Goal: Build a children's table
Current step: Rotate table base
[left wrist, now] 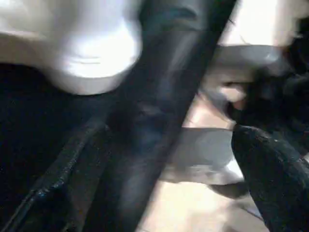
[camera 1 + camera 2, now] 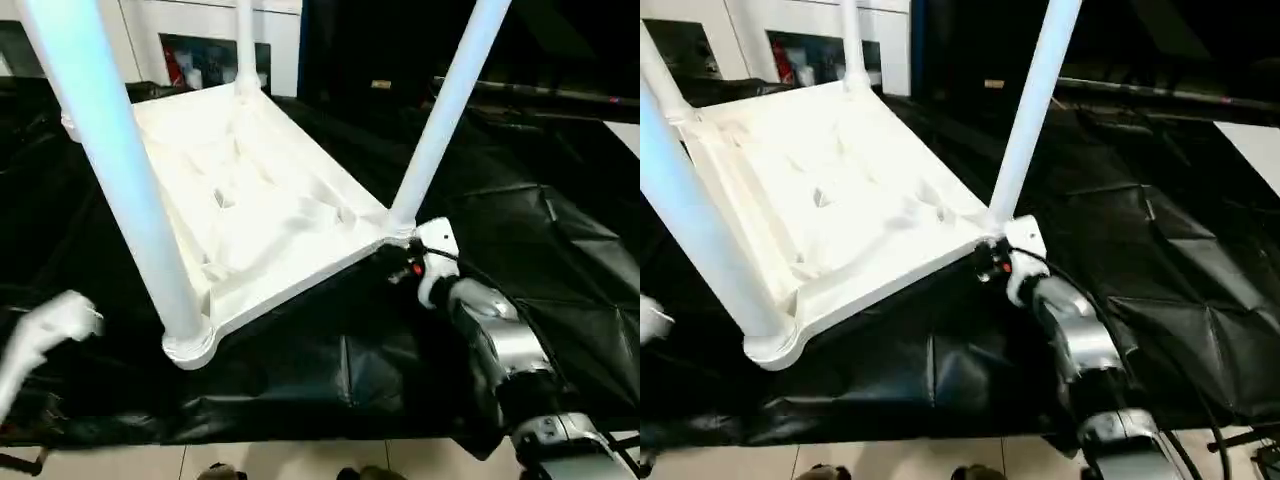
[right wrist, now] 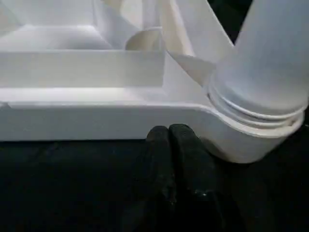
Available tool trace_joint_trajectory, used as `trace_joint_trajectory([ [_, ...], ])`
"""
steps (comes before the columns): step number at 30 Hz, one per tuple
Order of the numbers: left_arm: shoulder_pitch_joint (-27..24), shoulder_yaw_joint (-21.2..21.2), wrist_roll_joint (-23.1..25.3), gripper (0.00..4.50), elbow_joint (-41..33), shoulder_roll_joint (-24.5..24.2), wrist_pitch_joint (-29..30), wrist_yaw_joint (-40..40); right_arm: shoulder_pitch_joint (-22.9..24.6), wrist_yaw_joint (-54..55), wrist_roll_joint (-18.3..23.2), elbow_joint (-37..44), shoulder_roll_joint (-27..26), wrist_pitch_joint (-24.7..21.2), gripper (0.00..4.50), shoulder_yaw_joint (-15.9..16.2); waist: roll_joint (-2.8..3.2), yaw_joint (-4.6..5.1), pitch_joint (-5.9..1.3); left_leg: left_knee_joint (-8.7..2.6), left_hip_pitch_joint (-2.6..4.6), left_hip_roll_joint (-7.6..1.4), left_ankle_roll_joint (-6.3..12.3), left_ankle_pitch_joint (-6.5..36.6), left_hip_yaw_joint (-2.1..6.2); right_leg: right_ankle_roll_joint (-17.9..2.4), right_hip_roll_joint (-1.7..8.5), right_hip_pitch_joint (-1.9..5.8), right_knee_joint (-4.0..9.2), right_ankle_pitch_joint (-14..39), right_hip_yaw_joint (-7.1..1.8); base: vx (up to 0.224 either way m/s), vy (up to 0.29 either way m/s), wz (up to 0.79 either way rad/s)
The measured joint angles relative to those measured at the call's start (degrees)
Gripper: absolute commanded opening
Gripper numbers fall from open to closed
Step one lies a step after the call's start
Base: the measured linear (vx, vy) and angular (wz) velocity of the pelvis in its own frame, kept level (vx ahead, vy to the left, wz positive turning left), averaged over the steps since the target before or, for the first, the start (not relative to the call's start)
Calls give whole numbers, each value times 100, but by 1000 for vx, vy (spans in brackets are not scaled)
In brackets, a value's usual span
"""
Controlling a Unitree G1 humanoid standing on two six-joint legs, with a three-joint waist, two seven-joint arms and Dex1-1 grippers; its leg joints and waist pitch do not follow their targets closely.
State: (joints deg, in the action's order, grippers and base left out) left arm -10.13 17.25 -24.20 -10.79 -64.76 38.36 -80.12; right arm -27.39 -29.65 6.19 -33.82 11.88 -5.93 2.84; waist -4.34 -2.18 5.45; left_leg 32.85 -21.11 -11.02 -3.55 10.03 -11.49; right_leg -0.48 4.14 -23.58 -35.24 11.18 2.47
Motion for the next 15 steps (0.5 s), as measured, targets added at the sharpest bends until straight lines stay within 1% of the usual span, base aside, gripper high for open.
trace_joint_trajectory([
  [3, 432, 355, -140, 450, 449, 207, -230, 178, 88, 99, -66, 8, 60, -28, 3, 0, -8, -35, -5, 0, 4, 1, 0, 0, -1, -2, 0, 5, 1, -1, -1, 0, 0, 0],
  [5, 560, 451, -273, 450, 538, 294, -255, 222, 100, 127, -119, 8, 58, -37, 3, 7, -8, -33, -4, 0, 3, 3, 0, 0, -5, -6, 2, 4, 0, -4, -5, 0, 0, 0],
  [8, 775, 568, -605, 450, 613, 586, -223, 252, 139, 243, -167, 58, 58, -100, 3, 7, -9, -38, -5, 0, 6, 2, 0, 0, -5, -7, 2, 4, -4, -4, -4, 0, 0, 0],
  [11, 997, 581, -928, 450, 622, 893, -119, 272, 170, 389, -230, 85, 51, -150, 3, 1, -10, -48, -6, 0, 8, 1, -2, -2, -5, -9, 1, 4, -10, -5, -3, 0, 0, 0],
  [12, 1187, 552, -1104, 450, 602, 1138, -71, 304, 167, 484, -241, 78, 40, -155, 3, -3, -10, -59, -6, 0, 12, 1, -4, -4, -6, -11, 1, 5, -11, -7, -5, 0, 0, 0],
  [14, 1298, 383, -1287, 450, 504, 1383, -9, 318, 141, 553, -244, 74, -50, -155, 3, 3, -17, -85, -10, 3, 15, 0, -6, -6, -5, -12, 1, 7, -17, -7, -3, 0, 0, 0],
  [15, 1307, 281, -1349, 450, 478, 1449, 20, 333, 131, 561, -244, 74, -85, -155, 3, 5, -17, -83, -11, 4, 14, 0, -7, -6, -5, -12, 1, 7, -19, -7, -4, 0, 0, 0],
])
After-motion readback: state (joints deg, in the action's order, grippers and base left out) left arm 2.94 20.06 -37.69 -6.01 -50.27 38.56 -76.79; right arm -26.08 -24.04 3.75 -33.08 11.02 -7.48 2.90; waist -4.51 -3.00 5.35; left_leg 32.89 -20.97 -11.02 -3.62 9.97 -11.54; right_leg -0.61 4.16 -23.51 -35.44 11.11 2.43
